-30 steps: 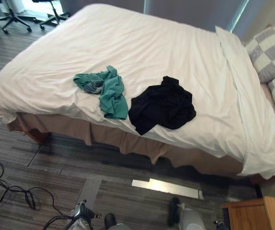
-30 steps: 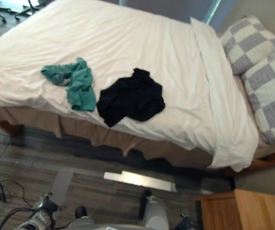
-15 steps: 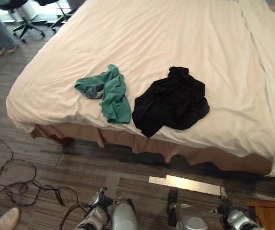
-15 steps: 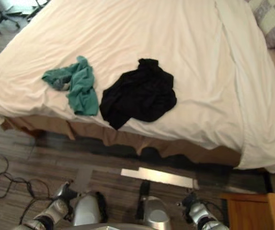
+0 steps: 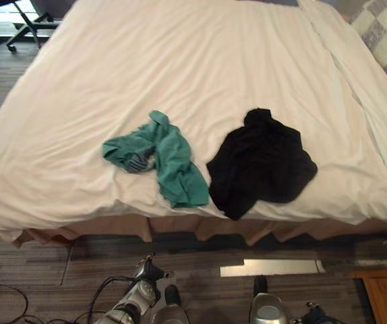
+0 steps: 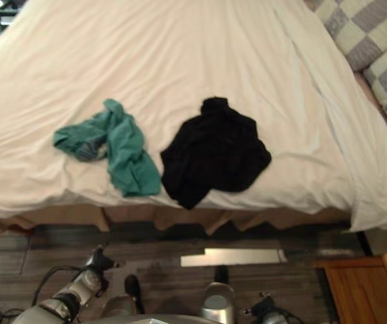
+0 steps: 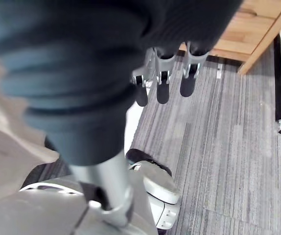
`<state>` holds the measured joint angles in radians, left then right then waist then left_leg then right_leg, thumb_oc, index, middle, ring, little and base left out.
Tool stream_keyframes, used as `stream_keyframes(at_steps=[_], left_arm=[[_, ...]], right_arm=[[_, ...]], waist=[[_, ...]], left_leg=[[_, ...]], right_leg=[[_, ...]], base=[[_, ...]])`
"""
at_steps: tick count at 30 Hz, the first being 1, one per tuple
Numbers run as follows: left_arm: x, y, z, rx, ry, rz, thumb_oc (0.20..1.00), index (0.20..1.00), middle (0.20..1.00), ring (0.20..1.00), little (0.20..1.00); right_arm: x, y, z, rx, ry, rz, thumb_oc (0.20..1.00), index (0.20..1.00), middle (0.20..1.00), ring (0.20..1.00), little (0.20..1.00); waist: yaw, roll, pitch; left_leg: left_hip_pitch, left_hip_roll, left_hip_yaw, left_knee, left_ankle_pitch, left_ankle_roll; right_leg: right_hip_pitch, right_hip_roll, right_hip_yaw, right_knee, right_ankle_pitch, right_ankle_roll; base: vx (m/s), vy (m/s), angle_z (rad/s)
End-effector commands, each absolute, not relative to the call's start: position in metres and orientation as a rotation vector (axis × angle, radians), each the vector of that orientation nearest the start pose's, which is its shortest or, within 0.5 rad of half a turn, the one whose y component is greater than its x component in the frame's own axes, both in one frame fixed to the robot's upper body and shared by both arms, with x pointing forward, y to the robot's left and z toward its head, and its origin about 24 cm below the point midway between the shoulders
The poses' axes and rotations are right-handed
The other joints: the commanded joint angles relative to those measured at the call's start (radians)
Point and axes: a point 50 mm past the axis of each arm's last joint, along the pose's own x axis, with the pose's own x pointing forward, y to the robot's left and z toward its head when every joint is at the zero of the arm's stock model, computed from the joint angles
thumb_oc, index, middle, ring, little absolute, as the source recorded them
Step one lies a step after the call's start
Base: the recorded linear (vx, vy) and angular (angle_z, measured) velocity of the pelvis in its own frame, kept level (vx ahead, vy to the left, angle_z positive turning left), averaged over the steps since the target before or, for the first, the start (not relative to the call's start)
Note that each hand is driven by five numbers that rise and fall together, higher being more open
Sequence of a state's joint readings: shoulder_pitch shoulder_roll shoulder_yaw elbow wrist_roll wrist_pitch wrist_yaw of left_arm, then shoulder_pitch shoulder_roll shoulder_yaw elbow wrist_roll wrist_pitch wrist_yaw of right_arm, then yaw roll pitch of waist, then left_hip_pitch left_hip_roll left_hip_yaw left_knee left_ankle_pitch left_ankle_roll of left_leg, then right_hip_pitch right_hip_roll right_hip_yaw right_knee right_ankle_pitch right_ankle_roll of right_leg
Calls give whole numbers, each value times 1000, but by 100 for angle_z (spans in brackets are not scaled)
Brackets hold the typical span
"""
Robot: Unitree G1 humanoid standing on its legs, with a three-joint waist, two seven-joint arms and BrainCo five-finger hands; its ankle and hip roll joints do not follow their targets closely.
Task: Tidy up the quilt and then pick up the clothes from the bed and put them into the laundry hamper.
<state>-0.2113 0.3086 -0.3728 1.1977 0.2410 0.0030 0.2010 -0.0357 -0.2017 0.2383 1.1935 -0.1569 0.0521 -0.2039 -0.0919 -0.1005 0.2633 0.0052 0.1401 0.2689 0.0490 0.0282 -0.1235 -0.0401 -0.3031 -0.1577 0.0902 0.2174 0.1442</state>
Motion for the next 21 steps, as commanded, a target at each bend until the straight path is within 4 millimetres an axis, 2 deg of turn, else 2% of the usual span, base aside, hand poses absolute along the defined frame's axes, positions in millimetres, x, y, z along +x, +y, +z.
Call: stream_keyframes(at_steps=[1, 2, 3, 4, 5, 6, 7, 9, 10, 11, 12, 14, 17, 19, 20, 21], left_arm=[[182, 247, -125, 848, 930, -37, 1000, 1000, 1000, 1000, 1000], [177, 250, -126, 855, 947, -33, 1000, 1000, 1000, 1000, 1000], [159, 265, -131, 884, 1028, -8, 1000, 1000, 1000, 1000, 1000], [153, 269, -132, 885, 1059, -2, 1000, 1000, 1000, 1000, 1000], [144, 272, -135, 863, 1093, 29, 1000, 1000, 1000, 1000, 1000], [136, 276, -137, 842, 1122, 64, 1000, 1000, 1000, 1000, 1000], [130, 281, -137, 804, 1142, 116, 1000, 1000, 1000, 1000, 1000], [113, 294, -137, 730, 1186, 233, 1000, 1000, 1000, 1000, 1000], [102, 303, -136, 705, 1217, 292, 1000, 1000, 1000, 1000, 1000], [84, 323, -131, 691, 1259, 396, 1000, 1000, 1000, 1000, 1000], [84, 323, -131, 691, 1260, 396, 1000, 1000, 1000, 1000, 1000], [72, 353, -117, 698, 1267, 527, 1000, 1000, 1000, 1000, 1000], [78, 396, -83, 729, 1138, 728, 1000, 1000, 1000, 1000, 1000], [98, 418, -54, 789, 962, 809, 1000, 1000, 1000, 1000, 1000], [128, 425, -21, 875, 744, 801, 1000, 1000, 1000, 1000, 1000], [127, 425, -21, 876, 745, 801, 1000, 1000, 1000, 1000, 1000]], right_arm=[[166, -214, -138, -644, 958, 66, 1000, 1000, 1000, 1000, 1000], [170, -209, -136, -648, 933, 87, 1000, 1000, 1000, 1000, 1000], [172, -208, -133, -612, 905, 71, 1000, 1000, 1000, 1000, 1000], [168, -212, -135, -607, 925, 60, 1000, 1000, 1000, 1000, 1000], [166, -215, -136, -606, 946, 44, 1000, 1000, 1000, 1000, 1000], [163, -220, -137, -601, 964, 19, 1000, 1000, 1000, 1000, 1000], [160, -223, -139, -604, 985, 5, 1000, 1000, 1000, 1000, 1000], [150, -235, -141, -562, 1036, -84, 1000, 1000, 1000, 1000, 1000], [144, -246, -141, -543, 1063, -147, 1000, 1000, 1000, 1000, 1000], [134, -264, -140, -512, 1094, -249, 1000, 1000, 1000, 1000, 1000], [134, -264, -140, -512, 1094, -249, 1000, 1000, 1000, 1000, 1000], [126, -284, -134, -512, 1089, -329, 1000, 1000, 1000, 1000, 1000], [127, -323, -110, -554, 979, -475, 1000, 1000, 1000, 1000, 1000], [137, -347, -80, -626, 817, -556, 1000, 1000, 1000, 1000, 1000], [145, -364, -51, -740, 693, -578, 1000, 1000, 1000, 1000, 1000], [145, -364, -51, -740, 693, -577, 1000, 1000, 1000, 1000, 1000]], waist=[[20, 34, 4], [19, 35, 2], [-4, 30, 3], [1, 27, 6], [16, 25, 2], [11, 34, -4], [21, 39, -8], [29, 43, -17], [28, 46, -21], [27, 51, -43], [26, 51, -41], [23, 56, -51], [13, 62, -60], [3, 68, -59], [-3, 73, -59], [-4, 73, -61]], left_leg=[[-24, 118, -16, -27, -43, -12], [-6, 114, -3, -54, -39, -7], [13, 76, -15, -101, -25, 9], [22, 56, -22, -101, -32, 12], [15, 28, -27, -88, -43, 17], [16, 32, -21, -90, -46, 16], [19, 34, -9, -84, -53, 15], [20, 36, -12, -70, -55, 14], [28, 31, -17, -69, -57, 14], [44, 25, -14, -76, -58, 12], [46, 24, -14, -77, -58, 12], [59, 22, -14, -87, -55, 7], [76, 18, -17, -110, -47, 2], [89, 17, -16, -118, -48, -1], [95, 16, -17, -121, -50, 0], [92, 15, -17, -122, -47, 0]], right_leg=[[-40, -71, -67, 78, -127, 76], [-51, -51, -85, 96, -148, 69], [-70, 159, 35, 67, -264, 42], [-57, 175, 49, 45, -272, 38], [-25, 137, 0, -16, -257, 34], [-24, 144, 34, -40, -250, 38], [-17, 135, 26, -69, -234, 49], [-5, 119, 25, -80, -218, 46], [10, 115, 28, -98, -215, 47], [33, 107, 23, -124, -210, 51], [36, 107, 22, -125, -210, 51], [54, 100, 14, -135, -205, 58], [71, 95, 6, -137, -205, 68], [81, 90, -1, -136, -207, 76], [84, 85, -5, -132, -208, 82], [80, 85, -4, -133, -206, 82]], base=[[72, 311, -60], [170, 438, -68], [171, 381, -68], [169, 345, -9], [77, 90, 29], [64, 31, 62], [65, -36, 52], [77, -43, 36], [154, 1, 10], [129, 18, 7], [134, 21, 16], [78, 17, 7], [71, 21, -6], [49, 32, 8], [19, 30, 12], [8, 20, 6]])
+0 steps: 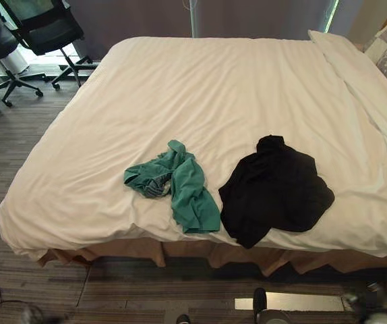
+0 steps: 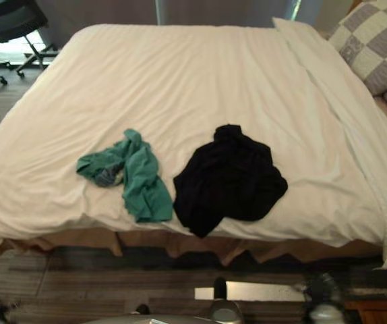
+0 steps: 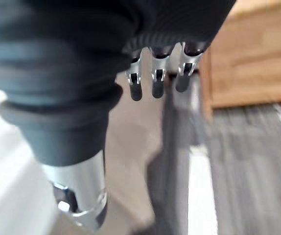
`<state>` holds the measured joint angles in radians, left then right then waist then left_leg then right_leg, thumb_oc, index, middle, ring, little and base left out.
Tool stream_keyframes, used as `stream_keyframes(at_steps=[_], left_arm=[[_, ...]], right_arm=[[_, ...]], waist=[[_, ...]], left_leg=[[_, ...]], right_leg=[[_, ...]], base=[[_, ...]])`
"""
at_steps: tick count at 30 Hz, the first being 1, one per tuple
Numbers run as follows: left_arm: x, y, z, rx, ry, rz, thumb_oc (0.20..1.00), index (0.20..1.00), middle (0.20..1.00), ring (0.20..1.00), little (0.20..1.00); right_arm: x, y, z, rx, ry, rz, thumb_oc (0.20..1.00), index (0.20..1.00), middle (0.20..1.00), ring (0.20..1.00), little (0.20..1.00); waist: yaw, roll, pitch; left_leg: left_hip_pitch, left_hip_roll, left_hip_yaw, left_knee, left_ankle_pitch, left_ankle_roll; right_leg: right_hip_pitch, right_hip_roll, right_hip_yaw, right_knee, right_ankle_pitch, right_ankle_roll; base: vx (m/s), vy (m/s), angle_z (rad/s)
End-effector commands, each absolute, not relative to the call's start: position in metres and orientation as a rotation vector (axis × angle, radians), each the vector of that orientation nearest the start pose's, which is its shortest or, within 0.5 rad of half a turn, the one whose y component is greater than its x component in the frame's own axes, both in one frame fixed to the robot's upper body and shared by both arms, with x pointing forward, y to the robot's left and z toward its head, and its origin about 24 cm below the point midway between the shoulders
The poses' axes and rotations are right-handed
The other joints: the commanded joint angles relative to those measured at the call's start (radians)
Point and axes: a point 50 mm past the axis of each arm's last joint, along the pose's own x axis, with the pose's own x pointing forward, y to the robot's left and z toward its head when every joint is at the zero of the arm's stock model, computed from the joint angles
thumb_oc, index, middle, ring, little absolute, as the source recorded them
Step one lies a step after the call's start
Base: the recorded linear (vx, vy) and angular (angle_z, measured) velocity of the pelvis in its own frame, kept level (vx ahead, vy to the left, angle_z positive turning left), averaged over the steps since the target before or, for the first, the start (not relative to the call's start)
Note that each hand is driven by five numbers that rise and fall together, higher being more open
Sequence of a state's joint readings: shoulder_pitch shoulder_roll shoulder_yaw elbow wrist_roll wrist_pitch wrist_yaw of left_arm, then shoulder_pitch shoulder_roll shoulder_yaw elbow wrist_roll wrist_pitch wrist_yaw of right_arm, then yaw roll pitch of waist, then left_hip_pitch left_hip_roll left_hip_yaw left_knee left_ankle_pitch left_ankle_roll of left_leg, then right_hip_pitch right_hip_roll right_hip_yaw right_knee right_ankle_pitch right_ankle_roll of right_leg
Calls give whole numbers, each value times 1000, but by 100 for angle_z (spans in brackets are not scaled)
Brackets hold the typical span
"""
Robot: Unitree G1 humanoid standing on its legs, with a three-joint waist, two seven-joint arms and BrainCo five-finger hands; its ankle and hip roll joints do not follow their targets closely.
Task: Tidy up the quilt and then pick up the clothes from the bed and put them into the laundry hamper.
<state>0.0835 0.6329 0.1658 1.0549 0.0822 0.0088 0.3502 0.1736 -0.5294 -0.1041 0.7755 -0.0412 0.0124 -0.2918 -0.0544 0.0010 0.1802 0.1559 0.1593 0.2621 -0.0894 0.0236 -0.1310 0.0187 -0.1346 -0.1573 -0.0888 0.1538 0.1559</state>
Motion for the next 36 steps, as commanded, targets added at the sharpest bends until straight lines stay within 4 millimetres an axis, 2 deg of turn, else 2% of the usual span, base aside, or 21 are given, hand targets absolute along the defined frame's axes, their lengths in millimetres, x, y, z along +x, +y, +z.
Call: stream_keyframes(at_steps=[1, 2, 4, 6, 9, 14, 18, 22, 23, 25, 26, 29, 31, 32, 33, 34, 36], left_arm=[[127, 425, -21, 876, 745, 801, 1000, 1000, 1000, 1000, 1000], [161, 429, 24, 966, 495, 782, 1000, 1000, 1000, 1000, 1000], [189, 425, 69, 1013, 272, 747, 1000, 1000, 1000, 1000, 1000], [210, 413, 104, 1034, 85, 700, 1000, 1000, 1000, 1000, 1000], [240, 388, 131, 1054, -69, 603, 1000, 1000, 1000, 1000, 1000], [284, 336, 138, 1053, -180, 417, 1000, 1000, 1000, 1000, 1000], [318, 305, 151, 1104, -228, 340, 1000, 1000, 1000, 1000, 1000], [340, 302, 157, 1204, -173, 360, 1000, 1000, 1000, 1000, 1000], [342, 301, 158, 1205, -176, 360, 1000, 1000, 1000, 1000, 1000], [356, 302, 171, 1261, -151, 390, 1000, 1000, 1000, 1000, 1000], [362, 307, 170, 1267, -88, 413, 1000, 1000, 1000, 1000, 1000], [368, 309, 169, 1282, -42, 421, 1000, 1000, 1000, 1000, 1000], [370, 307, 154, 1316, 34, 386, 1000, 1000, 1000, 1000, 1000], [370, 305, 147, 1322, 62, 366, 843, 843, 843, 843, 843], [368, 302, 122, 1303, 143, 322, 200, 200, 200, 200, 200], [368, 301, 122, 1302, 142, 321, 200, 200, 200, 200, 200], [363, 292, 94, 1304, 207, 245, 200, 200, 200, 200, 200]], right_arm=[[145, -364, -51, -740, 694, -577, 1000, 1000, 1000, 1000, 1000], [166, -377, -9, -914, 523, -533, 1000, 1000, 1000, 1000, 1000], [182, -380, 23, -1034, 392, -483, 1000, 1000, 1000, 1000, 1000], [198, -378, 49, -1135, 289, -425, 1000, 1000, 1000, 1000, 1000], [224, -362, 77, -1239, 146, -323, 1000, 1000, 1000, 1000, 1000], [272, -318, 110, -1291, -73, -200, 1000, 1000, 1000, 1000, 1000], [301, -278, 130, -1300, -222, -115, 1000, 1000, 1000, 1000, 1000], [313, -254, 139, -1297, -299, -64, 1000, 1000, 1000, 1000, 1000], [313, -254, 140, -1296, -300, -67, 1000, 1000, 1000, 1000, 1000], [316, -244, 146, -1289, -355, -55, 1000, 1000, 1000, 1000, 1000], [315, -240, 148, -1284, -374, -47, 1000, 1000, 1000, 1000, 1000], [312, -238, 148, -1271, -388, -40, 1000, 1000, 1000, 1000, 1000], [309, -239, 146, -1266, -391, -41, 1000, 1000, 1000, 1000, 1000], [308, -239, 148, -1268, -397, -46, 1000, 1000, 1000, 1000, 1000], [306, -241, 148, -1263, -401, -57, 1000, 1000, 1000, 1000, 1000], [306, -241, 148, -1264, -400, -57, 1000, 1000, 1000, 1000, 1000], [305, -241, 151, -1249, -415, -75, 1000, 1000, 1000, 1000, 1000]], waist=[[-41, -28, 20], [-44, -25, 19], [-45, -23, 18], [-45, -24, 15], [-45, -28, 12], [-48, -33, 27], [-52, -35, 72], [-60, -34, 110], [-59, -34, 110], [-67, -33, 143], [-76, -33, 159], [-83, -33, 174], [-90, -36, 189], [-92, -36, 195], [-93, -39, 203], [-92, -38, 203], [-92, -39, 206]], left_leg=[[-60, -4, -10, 17, -42, 7], [-54, -5, -11, 15, -44, 8], [-49, -4, -14, 14, -50, 7], [-48, -4, -15, 14, -51, 8], [-46, -4, -12, 11, -49, 9], [-49, -5, -1, 9, -48, 14], [-83, -1, 7, 11, -35, 15], [-132, 1, 14, 12, -12, 11], [-135, 1, 14, 13, -12, 11], [-183, 4, 13, 13, 10, 6], [-206, 7, 17, 12, 20, 5], [-222, 9, 24, 12, 27, 4], [-232, 10, 29, 12, 31, 3], [-236, 11, 31, 12, 32, 3], [-241, 11, 33, 11, 34, 3], [-242, 11, 33, 11, 34, 3], [-244, 11, 34, 11, 32, 4]], right_leg=[[20, -84, -4, 46, -142, 70], [21, -87, -8, 51, -142, 75], [25, -90, -10, 53, -146, 80], [25, -93, -9, 54, -145, 81], [24, -96, -7, 55, -142, 81], [2, -95, 7, 56, -135, 80], [-51, -93, 30, 63, -125, 80], [-106, -88, 43, 67, -112, 79], [-109, -87, 44, 68, -111, 78], [-156, -83, 53, 70, -98, 80], [-181, -82, 55, 68, -88, 81], [-196, -81, 56, 65, -82, 82], [-210, -81, 55, 65, -79, 84], [-214, -83, 56, 65, -77, 86], [-222, -85, 53, 66, -76, 86], [-222, -85, 53, 67, -76, 86], [-227, -86, 55, 70, -76, 86]], base=[[-1, 14, 3], [0, 0, 0], [13, 18, -10], [0, 3, -4], [2, 0, 2], [-13, 2, -2], [-93, 7, -16], [-78, 3, -10], [-76, -3, -7], [-131, -15, -6], [-109, -12, -3], [-41, -3, -6], [-42, -6, -7], [-50, -12, -7], [-34, -10, -5], [0, 0, 0], [0, 0, 0]])
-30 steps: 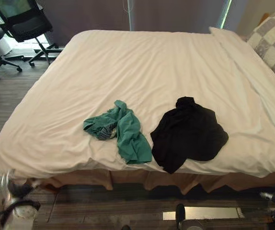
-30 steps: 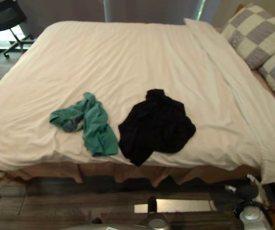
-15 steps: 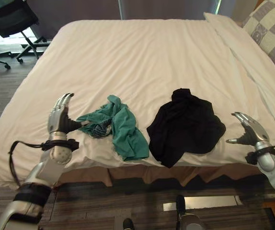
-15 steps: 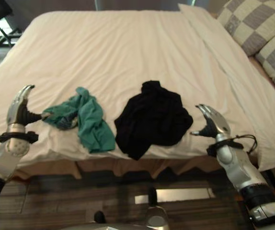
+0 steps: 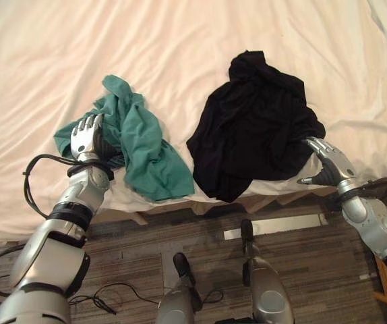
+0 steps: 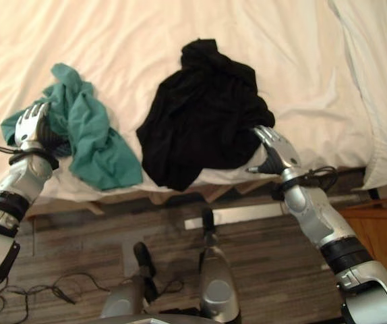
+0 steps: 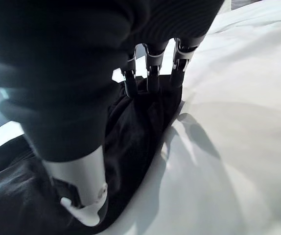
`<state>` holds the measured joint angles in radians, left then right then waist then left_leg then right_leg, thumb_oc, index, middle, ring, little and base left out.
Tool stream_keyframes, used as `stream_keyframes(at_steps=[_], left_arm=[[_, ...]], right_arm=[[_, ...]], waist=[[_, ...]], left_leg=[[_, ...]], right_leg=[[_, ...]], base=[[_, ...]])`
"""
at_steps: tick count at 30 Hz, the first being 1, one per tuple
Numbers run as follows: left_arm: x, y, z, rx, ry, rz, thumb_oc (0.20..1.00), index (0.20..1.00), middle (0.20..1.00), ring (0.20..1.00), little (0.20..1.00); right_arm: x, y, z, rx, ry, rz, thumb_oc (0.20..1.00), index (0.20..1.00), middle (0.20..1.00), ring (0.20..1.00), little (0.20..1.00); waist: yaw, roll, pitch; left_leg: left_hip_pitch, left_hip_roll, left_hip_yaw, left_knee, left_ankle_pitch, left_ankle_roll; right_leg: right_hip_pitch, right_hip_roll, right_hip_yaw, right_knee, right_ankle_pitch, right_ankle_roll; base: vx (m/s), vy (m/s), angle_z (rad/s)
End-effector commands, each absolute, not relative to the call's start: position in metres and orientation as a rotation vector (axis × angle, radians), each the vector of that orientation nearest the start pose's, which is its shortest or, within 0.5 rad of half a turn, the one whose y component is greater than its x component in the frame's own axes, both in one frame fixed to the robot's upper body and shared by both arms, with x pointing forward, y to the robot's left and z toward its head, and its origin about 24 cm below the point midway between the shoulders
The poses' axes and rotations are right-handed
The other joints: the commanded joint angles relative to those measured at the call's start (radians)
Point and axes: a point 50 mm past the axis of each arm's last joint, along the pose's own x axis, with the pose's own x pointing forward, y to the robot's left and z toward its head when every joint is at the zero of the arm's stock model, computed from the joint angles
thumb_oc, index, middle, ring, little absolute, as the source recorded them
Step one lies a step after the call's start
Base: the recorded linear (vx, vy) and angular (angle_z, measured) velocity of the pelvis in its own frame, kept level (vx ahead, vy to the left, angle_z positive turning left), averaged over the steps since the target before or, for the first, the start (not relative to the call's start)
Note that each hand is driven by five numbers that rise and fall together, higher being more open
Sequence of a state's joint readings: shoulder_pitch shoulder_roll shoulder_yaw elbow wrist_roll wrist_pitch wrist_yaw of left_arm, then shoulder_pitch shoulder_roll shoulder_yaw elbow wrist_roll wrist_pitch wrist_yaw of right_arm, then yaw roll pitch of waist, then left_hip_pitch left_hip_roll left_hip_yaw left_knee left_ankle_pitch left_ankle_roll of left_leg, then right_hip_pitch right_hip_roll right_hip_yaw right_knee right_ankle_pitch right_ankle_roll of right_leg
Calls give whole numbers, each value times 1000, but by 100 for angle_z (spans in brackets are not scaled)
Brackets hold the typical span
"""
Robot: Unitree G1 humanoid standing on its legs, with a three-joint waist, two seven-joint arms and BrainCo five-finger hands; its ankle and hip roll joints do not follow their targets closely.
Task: Tidy up the quilt and then pick up the clothes from the bed and put them into the laundry hamper.
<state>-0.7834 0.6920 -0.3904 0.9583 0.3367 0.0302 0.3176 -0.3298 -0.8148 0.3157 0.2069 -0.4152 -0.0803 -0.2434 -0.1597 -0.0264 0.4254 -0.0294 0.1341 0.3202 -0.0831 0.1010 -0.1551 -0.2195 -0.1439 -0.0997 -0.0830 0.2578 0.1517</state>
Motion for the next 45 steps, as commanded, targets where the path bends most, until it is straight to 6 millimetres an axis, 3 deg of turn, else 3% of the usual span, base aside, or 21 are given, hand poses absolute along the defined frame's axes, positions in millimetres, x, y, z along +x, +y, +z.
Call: stream_keyframes(at_steps=[1, 2, 3, 7, 9, 16, 19, 21, 22, 23, 26, 27, 28, 30, 31, 32, 33, 37, 38, 42, 45], left_arm=[[358, 287, 77, 1296, 241, 201, 200, 200, 200, 200, 200], [345, 279, 46, 1266, 310, 134, 200, 200, 200, 200, 200], [344, 279, 46, 1265, 311, 134, 200, 200, 200, 200, 200], [299, 262, -22, 1150, 453, -3, 200, 200, 200, 200, 200], [299, 263, -22, 1149, 454, 0, 200, 200, 200, 200, 200], [216, 252, -75, 848, 544, -56, 200, 200, 200, 200, 200], [183, 248, -93, 659, 634, -29, 200, 200, 200, 200, 200], [185, 244, -92, 640, 623, -38, 200, 200, 200, 200, 200], [189, 240, -87, 626, 596, -55, 200, 200, 200, 200, 200], [189, 240, -87, 627, 597, -55, 200, 200, 200, 200, 200], [203, 234, -77, 632, 540, -75, 200, 200, 200, 200, 200], [209, 240, -72, 647, 529, -57, 200, 200, 200, 200, 200], [209, 240, -72, 647, 529, -57, 200, 200, 200, 200, 200], [213, 250, -67, 670, 528, -27, 200, 200, 200, 200, 200], [211, 260, -66, 686, 548, 4, 200, 200, 200, 200, 200], [211, 261, -66, 687, 548, 4, 200, 200, 200, 200, 200], [209, 270, -64, 681, 563, 45, 200, 200, 200, 200, 200], [203, 278, -68, 670, 603, 89, 200, 200, 200, 200, 200], [193, 283, -73, 623, 640, 126, 200, 200, 200, 200, 200], [179, 286, -82, 593, 690, 149, 200, 200, 200, 200, 200], [174, 275, -88, 507, 682, 175, 200, 200, 200, 200, 200]], right_arm=[[306, -240, 155, -1244, -430, -87, 1000, 1000, 1000, 1000, 1000], [308, -236, 162, -1233, -462, -102, 1000, 1000, 1000, 1000, 1000], [308, -236, 162, -1234, -461, -101, 1000, 1000, 1000, 1000, 1000], [331, -217, 184, -1236, -529, -102, 1000, 1000, 1000, 1000, 1000], [332, -216, 184, -1236, -532, -100, 1000, 1000, 1000, 1000, 1000], [379, -254, 192, -1412, -254, -202, 1000, 1000, 1000, 1000, 1000], [383, -291, 152, -1339, 74, -262, 1000, 1000, 1000, 1000, 1000], [381, -296, 142, -1313, 136, -264, 1000, 1000, 1000, 1000, 1000], [373, -302, 119, -1250, 236, -248, 200, 200, 200, 200, 200], [373, -302, 119, -1249, 236, -247, 200, 200, 200, 200, 200], [343, -297, 52, -1121, 376, -155, 200, 200, 200, 200, 200], [315, -293, 14, -1027, 441, -100, 200, 200, 200, 200, 200], [315, -293, 13, -1027, 442, -100, 200, 200, 200, 200, 200], [282, -280, -20, -928, 481, -30, 200, 200, 200, 200, 200], [244, -267, -52, -787, 552, 15, 200, 200, 200, 200, 200], [244, -267, -52, -787, 552, 14, 200, 200, 200, 200, 200], [207, -257, -78, -633, 640, 25, 200, 200, 200, 200, 200], [176, -252, -98, -489, 729, -11, 200, 200, 200, 200, 200], [144, -248, -113, -337, 807, -60, 200, 200, 200, 200, 200], [138, -239, -116, -287, 811, -25, 200, 200, 200, 200, 200], [161, -224, -108, -358, 740, 74, 200, 200, 200, 200, 200]], waist=[[16, -12, -40], [24, -11, -40], [23, -10, -41], [63, 3, -43], [59, 3, -46], [164, 58, -32], [212, 91, -36], [217, 96, -41], [225, 101, -47], [224, 101, -47], [217, 71, -64], [197, 45, -67], [198, 44, -69], [170, 10, -77], [143, -21, -86], [144, -23, -89], [109, -42, -86], [74, -50, -100], [53, -60, -126], [56, -60, -160], [94, -43, -172]], left_leg=[[-59, 36, -24, 5, -46, 28], [-58, 38, -24, 5, -47, 28], [-58, 38, -24, 5, -47, 28], [-60, 36, -36, 5, -49, 27], [-64, 36, -36, 3, -45, 28], [-99, 21, -84, -1, -27, 23], [-126, 6, -116, -4, -16, 24], [-131, 1, -124, -4, -13, 26], [-130, -5, -135, -4, -16, 28], [-129, -6, -136, -4, -16, 28], [-119, -20, -150, 3, -39, 43], [-103, -23, -146, 5, -57, 51], [-105, -24, -146, 4, -55, 52], [-79, -28, -135, 6, -76, 63], [-49, -29, -124, 3, -90, 72], [-51, -30, -123, 2, -88, 73], [-25, -23, -115, 1, -89, 79], [-20, -24, -114, -4, -86, 87], [-8, -36, -128, -4, -91, 95], [-3, -43, -144, -4, -89, 92], [-6, -40, -164, 0, -82, 87]], right_leg=[[10, -78, -3, 67, -181, 88], [10, -81, -3, 68, -181, 86], [10, -80, -3, 68, -181, 86], [17, -80, -10, 68, -186, 78], [12, -80, -10, 66, -182, 77], [23, -89, -54, 47, -174, 72], [37, -102, -95, 27, -164, 77], [40, -108, -107, 24, -160, 78], [55, -118, -125, 22, -160, 83], [57, -118, -127, 21, -160, 83], [76, -133, -144, 25, -156, 91], [84, -135, -141, 37, -160, 94], [81, -136, -140, 37, -158, 94], [86, -139, -132, 67, -165, 97], [81, -138, -114, 111, -172, 101], [78, -139, -113, 110, -170, 101], [67, -114, -53, 163, -168, 103], [49, -33, 66, 203, -222, 97], [89, 52, 200, 203, -298, 54], [127, 60, 219, 148, -296, 36], [168, 49, 179, 86, -298, 26]], base=[[0, 0, 0], [0, 0, 0], [0, 0, 0], [11, -25, -1], [0, 0, 0], [3, -16, 17], [-39, 16, 29], [-27, 50, 52], [-27, 66, 51], [-36, 119, 56], [-19, 127, 45], [-9, 92, 20], [-3, 105, 14], [16, 81, 4], [7, 79, -7], [20, 65, -11], [6, 24, -14], [0, 30, -27], [4, -5, -11], [22, -80, -1], [-24, -125, -6]])
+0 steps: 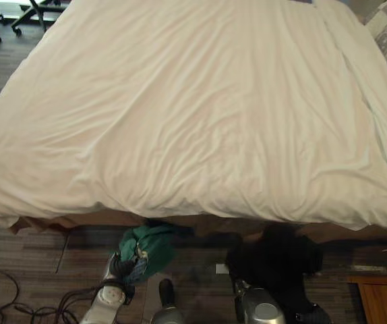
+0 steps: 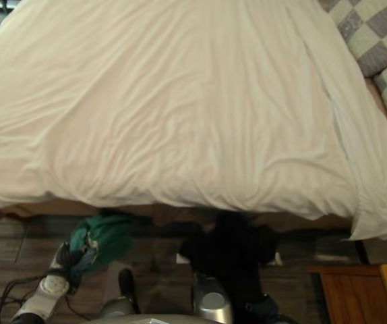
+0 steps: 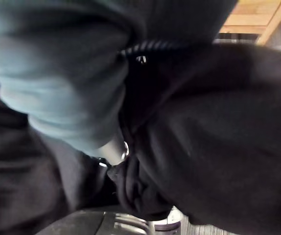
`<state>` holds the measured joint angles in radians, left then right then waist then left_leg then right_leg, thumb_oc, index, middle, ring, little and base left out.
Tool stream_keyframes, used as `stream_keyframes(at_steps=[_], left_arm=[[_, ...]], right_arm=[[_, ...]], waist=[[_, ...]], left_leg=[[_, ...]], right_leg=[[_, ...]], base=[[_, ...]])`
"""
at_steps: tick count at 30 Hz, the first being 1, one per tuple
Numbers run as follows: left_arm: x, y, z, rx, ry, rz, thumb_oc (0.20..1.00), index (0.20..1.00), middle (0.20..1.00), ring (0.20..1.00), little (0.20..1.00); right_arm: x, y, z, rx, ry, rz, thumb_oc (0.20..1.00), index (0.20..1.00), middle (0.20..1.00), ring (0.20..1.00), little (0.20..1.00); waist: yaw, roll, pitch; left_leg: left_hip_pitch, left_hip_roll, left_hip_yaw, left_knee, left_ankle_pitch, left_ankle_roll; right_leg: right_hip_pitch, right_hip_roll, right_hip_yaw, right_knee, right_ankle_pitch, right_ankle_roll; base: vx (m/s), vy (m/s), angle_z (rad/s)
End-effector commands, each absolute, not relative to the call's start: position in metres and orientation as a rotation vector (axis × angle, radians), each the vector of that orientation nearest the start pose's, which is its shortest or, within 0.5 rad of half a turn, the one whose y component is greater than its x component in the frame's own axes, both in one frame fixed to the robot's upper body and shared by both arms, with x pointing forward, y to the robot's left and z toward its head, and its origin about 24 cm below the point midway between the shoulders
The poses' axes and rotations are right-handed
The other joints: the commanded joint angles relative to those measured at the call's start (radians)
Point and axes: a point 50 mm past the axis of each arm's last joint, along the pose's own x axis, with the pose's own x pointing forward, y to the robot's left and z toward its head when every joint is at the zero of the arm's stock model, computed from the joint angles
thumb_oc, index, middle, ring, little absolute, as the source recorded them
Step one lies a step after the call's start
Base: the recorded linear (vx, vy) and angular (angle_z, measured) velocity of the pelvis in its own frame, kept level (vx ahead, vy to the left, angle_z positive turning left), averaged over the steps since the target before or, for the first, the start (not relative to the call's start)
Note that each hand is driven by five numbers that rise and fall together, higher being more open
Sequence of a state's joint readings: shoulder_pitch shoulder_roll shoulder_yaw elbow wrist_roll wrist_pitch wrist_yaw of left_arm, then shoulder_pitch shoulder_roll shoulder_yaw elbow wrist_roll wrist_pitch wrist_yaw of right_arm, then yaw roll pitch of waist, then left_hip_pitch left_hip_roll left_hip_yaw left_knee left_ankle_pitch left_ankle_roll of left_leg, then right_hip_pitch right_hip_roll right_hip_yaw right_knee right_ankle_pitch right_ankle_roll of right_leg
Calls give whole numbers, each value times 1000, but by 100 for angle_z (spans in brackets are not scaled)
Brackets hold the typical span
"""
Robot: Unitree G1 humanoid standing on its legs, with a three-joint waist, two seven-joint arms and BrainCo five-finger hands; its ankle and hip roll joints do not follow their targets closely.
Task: Tidy up the quilt and then pick up the clothes from the bed and put them into the laundry hamper.
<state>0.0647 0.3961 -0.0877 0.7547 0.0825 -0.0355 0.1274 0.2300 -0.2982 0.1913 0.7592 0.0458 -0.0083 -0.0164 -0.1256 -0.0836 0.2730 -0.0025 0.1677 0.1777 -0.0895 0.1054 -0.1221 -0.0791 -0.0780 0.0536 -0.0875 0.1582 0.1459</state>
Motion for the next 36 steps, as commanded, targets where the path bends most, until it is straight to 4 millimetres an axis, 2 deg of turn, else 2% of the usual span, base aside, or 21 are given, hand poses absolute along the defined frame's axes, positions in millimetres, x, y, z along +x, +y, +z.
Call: stream_keyframes(at_steps=[1, 3, 5, 8, 10, 13, 17, 18, 20, 21, 22, 23, 24, 26, 28, 30, 31, 32, 33, 34, 36], left_arm=[[173, 270, -89, 483, 675, 177, 200, 200, 200, 200, 200], [178, 255, -89, 413, 637, 170, 200, 200, 200, 200, 200], [188, 244, -86, 385, 598, 153, 200, 200, 200, 200, 200], [195, 242, -81, 342, 574, 177, 200, 200, 200, 200, 200], [190, 247, -84, 329, 595, 211, 200, 200, 200, 200, 200], [186, 248, -92, 285, 647, 265, 200, 200, 200, 200, 200], [176, 244, -101, 277, 703, 249, 200, 200, 200, 200, 200], [179, 244, -100, 293, 701, 235, 200, 200, 200, 200, 200], [180, 247, -98, 314, 695, 234, 200, 200, 200, 200, 200], [184, 244, -96, 310, 676, 223, 200, 200, 200, 200, 200], [184, 244, -96, 310, 676, 223, 200, 200, 200, 200, 200], [192, 236, -91, 301, 639, 202, 200, 200, 200, 200, 200], [194, 235, -90, 294, 629, 193, 200, 200, 200, 200, 200], [197, 232, -91, 344, 631, 146, 200, 200, 200, 200, 200], [198, 230, -91, 345, 628, 142, 200, 200, 200, 200, 200], [197, 230, -93, 333, 639, 152, 200, 200, 200, 200, 200], [195, 212, -86, 90, 603, 172, 200, 200, 200, 200, 200], [194, 213, -86, 86, 602, 177, 200, 200, 200, 200, 200], [198, 214, -84, 72, 587, 181, 200, 200, 200, 200, 200], [198, 214, -83, 72, 587, 181, 200, 200, 200, 200, 200], [203, 213, -79, 55, 565, 175, 200, 200, 200, 200, 200]], right_arm=[[171, -221, -104, -395, 710, 98, 200, 200, 200, 200, 200], [211, -211, -81, -511, 566, 170, 200, 200, 200, 200, 200], [227, -219, -67, -558, 506, 131, 200, 200, 200, 200, 200], [249, -225, -49, -590, 439, 71, 200, 200, 200, 200, 200], [246, -229, -52, -564, 461, 28, 200, 200, 200, 200, 200], [230, -238, -65, -468, 538, -75, 200, 200, 200, 200, 200], [206, -242, -83, -352, 633, -160, 200, 200, 200, 200, 200], [204, -239, -84, -302, 623, -174, 200, 200, 200, 200, 200], [200, -233, -86, -256, 620, -174, 200, 200, 200, 200, 200], [202, -233, -85, -245, 612, -183, 200, 200, 200, 200, 200], [202, -233, -85, -245, 612, -183, 200, 200, 200, 200, 200], [202, -239, -83, -227, 598, -228, 200, 200, 200, 200, 200], [200, -242, -83, -225, 596, -243, 200, 200, 200, 200, 200], [195, -247, -82, -209, 591, -278, 200, 200, 200, 200, 200], [190, -246, -87, -200, 615, -280, 200, 200, 200, 200, 200], [190, -245, -89, -211, 625, -271, 200, 200, 200, 200, 200], [183, -222, -88, -376, 654, -75, 200, 200, 200, 200, 200], [184, -222, -87, -377, 649, -77, 200, 200, 200, 200, 200], [190, -224, -82, -361, 619, -90, 200, 200, 200, 200, 200], [190, -224, -82, -361, 619, -90, 200, 200, 200, 200, 200], [195, -229, -76, -363, 589, -108, 200, 200, 200, 200, 200]], waist=[[74, 24, -24], [131, 53, -4], [156, 73, 12], [171, 82, 7], [177, 72, -13], [175, 59, -51], [202, 62, -77], [198, 54, -66], [184, 61, -49], [174, 70, -39], [174, 70, -39], [153, 83, -28], [153, 86, -24], [148, 84, -28], [144, 80, -45], [148, 80, -55], [186, 104, -75], [189, 105, -73], [199, 96, -49], [198, 96, -48], [210, 95, -15]], left_leg=[[-42, -73, -33, 5, -80, 52], [-85, -88, -102, 23, -54, 46], [-139, -90, -95, 68, -47, 28], [-144, -9, 127, 177, -87, 28], [-102, 42, 174, 236, -138, 14], [-45, 106, 225, 264, -149, 5], [-42, 16, 155, 182, -155, 33], [-45, -18, 128, 168, -167, 57], [-27, -48, 80, 130, -175, 79], [-33, -57, 50, 123, -151, 89], [-33, -57, 50, 123, -151, 89], [-27, -89, -40, 116, -147, 91], [-19, -101, -61, 114, -154, 92], [-12, -122, -101, 115, -160, 94], [-1, -140, -125, 116, -169, 97], [9, -145, -120, 108, -171, 96], [115, -107, -133, 2, -132, 67], [119, -100, -131, 2, -126, 62], [87, -86, -125, 118, -139, 45], [82, -85, -126, 128, -145, 45], [-22, -73, -132, 330, -94, 26]], right_leg=[[36, -18, 11, 68, -195, 28], [65, -25, -50, 29, -200, 13], [77, -51, -150, 25, -210, 12], [100, -109, -340, 25, -202, 22], [134, -141, -427, 34, -208, 21], [175, -184, -577, 78, -222, 10], [189, -267, -671, 246, -178, 44], [161, -311, -659, 356, -151, 65], [84, -297, -536, 483, -155, 76], [18, -231, -445, 506, -181, 53], [18, -231, -445, 506, -181, 53], [-16, -101, -284, 417, -280, 57], [2, -90, -256, 357, -281, 45], [28, -77, -215, 251, -278, 19], [56, -75, -182, 203, -259, 29], [78, -84, -198, 182, -247, 32], [158, -19, -198, 107, -257, -12], [163, -15, -202, 100, -261, -18], [188, -7, -209, 78, -267, -37], [189, -6, -210, 78, -267, -38], [218, 3, -224, 61, -275, -59]], base=[[-53, -110, 29], [-171, -126, 43], [-269, -78, 120], [-236, -3, 248], [-99, 70, 214], [-44, 152, 209], [139, 325, 201], [167, 329, 163], [76, 272, 177], [-24, 146, 125], [24, 93, 86], [129, 6, 79], [176, -33, 123], [135, -76, 141], [124, -56, 85], [78, -35, 90], [70, -57, 51], [126, -175, 5], [89, -152, -3], [73, -167, -2], [27, -136, 5]])
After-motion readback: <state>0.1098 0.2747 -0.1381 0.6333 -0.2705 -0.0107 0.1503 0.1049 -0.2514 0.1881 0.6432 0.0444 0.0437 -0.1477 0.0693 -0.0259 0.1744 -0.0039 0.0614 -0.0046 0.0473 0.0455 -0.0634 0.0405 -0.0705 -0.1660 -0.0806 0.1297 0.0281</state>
